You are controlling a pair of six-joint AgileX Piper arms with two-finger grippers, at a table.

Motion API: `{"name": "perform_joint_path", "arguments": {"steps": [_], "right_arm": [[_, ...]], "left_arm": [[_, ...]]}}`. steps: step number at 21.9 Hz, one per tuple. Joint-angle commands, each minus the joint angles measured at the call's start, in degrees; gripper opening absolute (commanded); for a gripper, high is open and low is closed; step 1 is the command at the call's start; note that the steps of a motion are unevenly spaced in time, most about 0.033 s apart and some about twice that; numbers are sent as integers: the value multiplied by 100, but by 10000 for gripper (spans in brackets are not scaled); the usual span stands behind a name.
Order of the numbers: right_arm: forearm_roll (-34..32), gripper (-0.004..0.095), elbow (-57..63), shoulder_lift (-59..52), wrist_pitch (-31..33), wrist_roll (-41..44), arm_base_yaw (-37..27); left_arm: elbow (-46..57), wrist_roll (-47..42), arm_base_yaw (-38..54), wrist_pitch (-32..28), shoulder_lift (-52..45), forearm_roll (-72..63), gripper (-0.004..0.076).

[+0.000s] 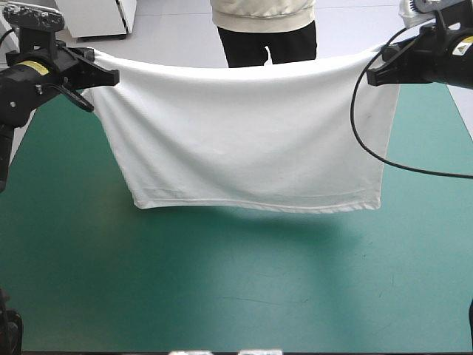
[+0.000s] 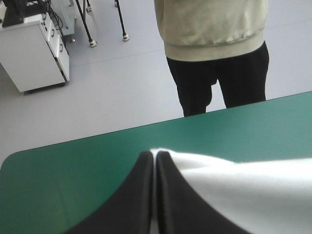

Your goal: Fold the cloth

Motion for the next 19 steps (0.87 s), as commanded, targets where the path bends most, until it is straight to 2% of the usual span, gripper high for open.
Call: {"name": "perform_joint_path", "arguments": {"steps": [1, 6, 8, 9, 11, 13, 15, 17, 19], "right_arm": [[53, -17, -122, 216, -683, 64, -86], [-71, -17, -145, 816, -1718, 188, -86], [-99, -17, -145, 1036, -2451, 132, -86], [-99, -17, -145, 1120, -2936, -79, -86], [13, -17, -145, 1216, -3555, -522, -86], [10, -17, -126, 1273, -3638, -574, -86], [76, -17, -11, 1375, -3241, -588, -76], [465, -17, 392, 1501, -2807, -929, -76], [1005, -14, 1176, 1521, -2731, -1332, -76]], "left_arm": [[-149, -38, 4, -664, 144, -167, -9], [-159, 13, 4, -1516, 658, -245, -9], [-159, 13, 4, -2252, 860, -245, -9], [-159, 13, 4, -2854, 947, -245, -9], [-159, 3, 4, -3641, 1031, -287, -9], [-159, -30, 4, -4067, 1094, -287, -9], [-39, -30, 4, -4024, 1146, -287, -9], [475, -41, -18, -4119, 1159, -307, -9], [1299, -41, -57, -4311, 1111, -466, -9]]}}
